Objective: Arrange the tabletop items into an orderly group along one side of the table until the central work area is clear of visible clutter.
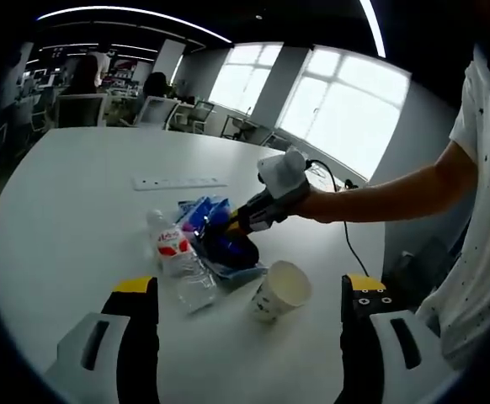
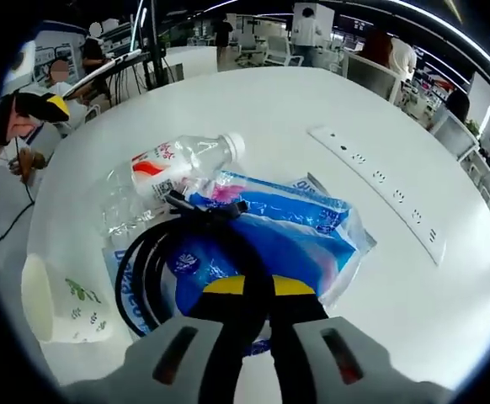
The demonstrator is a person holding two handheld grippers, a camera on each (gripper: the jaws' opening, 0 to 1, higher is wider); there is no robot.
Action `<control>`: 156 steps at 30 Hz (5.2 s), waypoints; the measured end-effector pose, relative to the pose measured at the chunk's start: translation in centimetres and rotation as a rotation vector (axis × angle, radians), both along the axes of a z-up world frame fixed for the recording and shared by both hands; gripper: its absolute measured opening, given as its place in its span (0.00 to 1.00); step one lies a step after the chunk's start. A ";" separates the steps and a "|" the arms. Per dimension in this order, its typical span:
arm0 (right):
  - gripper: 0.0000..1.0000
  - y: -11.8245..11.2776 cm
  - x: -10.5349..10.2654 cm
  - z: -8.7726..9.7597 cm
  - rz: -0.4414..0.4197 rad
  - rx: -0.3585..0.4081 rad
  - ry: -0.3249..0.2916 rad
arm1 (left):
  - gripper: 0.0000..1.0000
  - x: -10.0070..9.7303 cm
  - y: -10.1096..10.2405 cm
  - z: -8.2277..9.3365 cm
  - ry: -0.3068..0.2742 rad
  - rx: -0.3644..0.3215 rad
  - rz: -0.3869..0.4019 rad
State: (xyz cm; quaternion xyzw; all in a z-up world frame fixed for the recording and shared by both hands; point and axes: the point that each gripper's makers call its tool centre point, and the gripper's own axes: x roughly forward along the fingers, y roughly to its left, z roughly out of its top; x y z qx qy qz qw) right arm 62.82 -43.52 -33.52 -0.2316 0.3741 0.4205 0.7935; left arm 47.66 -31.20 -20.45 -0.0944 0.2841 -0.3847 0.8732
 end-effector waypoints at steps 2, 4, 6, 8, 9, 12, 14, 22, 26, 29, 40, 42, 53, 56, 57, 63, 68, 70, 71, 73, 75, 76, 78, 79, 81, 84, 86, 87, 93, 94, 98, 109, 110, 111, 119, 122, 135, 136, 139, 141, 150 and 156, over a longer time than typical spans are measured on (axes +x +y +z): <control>0.05 -0.1 0.0 0.0 0.001 0.008 0.003 | 0.92 0.0 0.0 0.1 0.000 0.004 -0.003; 0.04 -0.1 0.0 0.0 0.009 0.012 0.003 | 0.92 0.0 0.0 0.2 -0.001 0.006 -0.003; 0.04 -0.1 0.1 0.1 0.012 0.011 0.003 | 0.92 0.0 0.0 0.3 -0.003 0.005 -0.002; 0.04 -0.2 0.1 0.0 0.019 0.011 -0.001 | 0.92 0.1 0.0 0.3 -0.001 0.002 0.000; 0.03 -0.2 0.1 0.1 0.012 0.019 0.004 | 0.92 0.1 -0.1 0.3 -0.001 0.003 0.000; 0.03 -0.4 0.0 0.2 -0.006 0.034 0.021 | 0.92 0.1 -0.3 0.4 -0.003 0.005 -0.005; 0.03 -0.5 -0.1 0.2 -0.006 0.037 0.020 | 0.92 0.1 -0.4 0.3 -0.002 0.007 -0.008; 0.03 -0.9 -0.4 0.7 -0.021 0.067 0.025 | 0.91 0.3 -0.7 0.3 -0.002 0.010 -0.014; 0.02 -0.9 -0.5 1.1 -0.023 0.079 0.019 | 0.91 0.4 -0.9 0.3 -0.002 0.009 -0.018; 0.02 -0.9 -0.6 1.2 -0.020 0.084 0.015 | 0.91 0.6 -1.0 0.3 -0.002 0.009 -0.020; 0.01 -1.0 -0.5 1.9 -0.032 0.118 0.014 | 0.86 1.5 -1.5 0.5 -0.009 0.015 -0.023; 0.01 -1.0 -0.6 2.0 -0.033 0.123 0.015 | 0.85 1.8 -1.7 0.6 -0.010 0.013 -0.022; 0.01 -0.9 -0.8 2.6 -0.037 0.146 0.003 | 0.74 4.0 -4.3 0.4 -0.013 0.050 -0.055; 0.01 -1.0 -0.8 2.6 -0.039 0.150 0.003 | 0.70 4.9 -5.2 -0.3 0.009 0.073 -0.055; 0.01 -1.0 -0.9 2.6 -0.041 0.154 0.003 | 0.68 5.2 -5.3 -0.7 0.022 0.086 -0.049; 0.01 -1.1 -1.0 2.6 -0.045 0.162 0.002 | 0.58 6.6 -7.4 -2.3 0.083 0.105 -0.036; 0.01 -1.2 -1.0 2.6 -0.049 0.170 0.001 | 0.52 7.7 -8.5 -4.0 0.138 0.152 -0.014; 0.01 -1.1 -1.1 2.7 -0.046 0.174 -0.001 | 0.49 8.1 -8.7 -4.1 0.147 0.147 0.002; 0.01 -1.1 -1.1 2.7 -0.047 0.175 -0.002 | 0.49 8.3 -8.9 -4.4 0.168 0.147 0.017; 0.01 -1.1 -1.1 2.7 -0.045 0.180 -0.005 | 0.49 8.7 -9.0 -4.6 0.168 0.153 0.027; 0.01 -1.2 -1.1 2.7 -0.048 0.184 -0.005 | 0.50 8.9 -9.1 -5.0 0.182 0.158 0.038; 0.01 -1.2 -1.1 2.7 -0.048 0.188 -0.007 | 0.49 8.9 -9.0 -5.2 0.190 0.171 0.040; 0.01 -1.2 -1.2 2.7 -0.049 0.193 -0.007 | 0.48 9.1 -9.1 -5.6 0.183 0.193 0.041; 0.01 -1.2 -1.2 2.8 -0.050 0.194 -0.008 | 0.48 9.1 -9.1 -5.8 0.192 0.200 0.044; 0.01 -1.3 -1.3 2.8 -0.052 0.199 -0.008 | 0.47 9.2 -9.2 -6.2 0.195 0.208 0.047; 0.01 -1.4 -1.4 2.8 -0.057 0.207 -0.010 | 0.46 9.4 -9.3 -6.6 0.204 0.223 0.060; 0.01 -1.5 -1.4 2.9 -0.058 0.213 -0.015 | 0.46 9.4 -9.5 -6.7 0.205 0.230 0.059; 0.01 -1.5 -1.4 2.9 -0.059 0.217 -0.014 | 0.46 9.5 -9.6 -6.8 0.198 0.237 0.058; 0.01 -1.5 -1.5 3.1 -0.061 0.234 -0.027 | 0.45 9.8 -9.5 -7.6 0.206 0.260 0.068; 0.01 -1.5 -1.5 3.1 -0.062 0.237 -0.028 | 0.45 9.9 -9.5 -7.7 0.207 0.262 0.068; 0.01 -1.7 -1.5 3.1 -0.072 0.245 -0.026 | 0.44 10.1 -9.8 -8.2 0.216 0.265 0.065; 0.01 -1.6 -1.3 3.0 -0.079 0.257 -0.027 | 0.32 11.3 -9.7 -9.9 0.234 0.305 0.075; 0.01 -1.6 -1.3 2.9 -0.082 0.258 -0.025 | 0.31 11.5 -9.6 -9.9 0.236 0.301 0.081; 0.01 -1.7 -1.3 2.9 -0.083 0.257 -0.025 | 0.28 11.5 -9.5 -10.0 0.240 0.306 0.083; 0.01 -2.2 -1.5 2.9 -0.101 0.255 -0.019 | 0.19 11.5 -9.6 -10.1 0.256 0.293 0.092; 0.01 -2.5 -1.6 3.2 -0.111 0.262 -0.018 | 0.18 11.4 -9.9 -9.9 0.251 0.286 0.084; 0.01 -3.6 -2.4 5.2 -0.142 0.280 -0.028 | 0.14 10.9 -10.9 -7.8 0.225 0.267 0.066; 0.01 -3.7 -2.5 5.3 -0.144 0.281 -0.029 | 0.14 10.9 -11.0 -7.7 0.223 0.268 0.065; 0.01 -4.3 -2.8 5.8 -0.153 0.287 -0.032 | 0.14 10.6 -11.6 -7.0 0.219 0.262 0.060; 0.01 -4.6 -3.0 6.1 -0.157 0.288 -0.034 | 0.13 10.4 -12.0 -6.7 0.217 0.259 0.056; 0.01 -7.2 -4.1 8.4 -0.186 0.296 -0.062 | 0.13 9.6 -14.6 -4.4 0.185 0.256 0.022; 0.01 -9.3 -4.8 10.1 -0.206 0.298 -0.087 | 0.12 9.0 -16.5 -2.7 0.163 0.244 0.003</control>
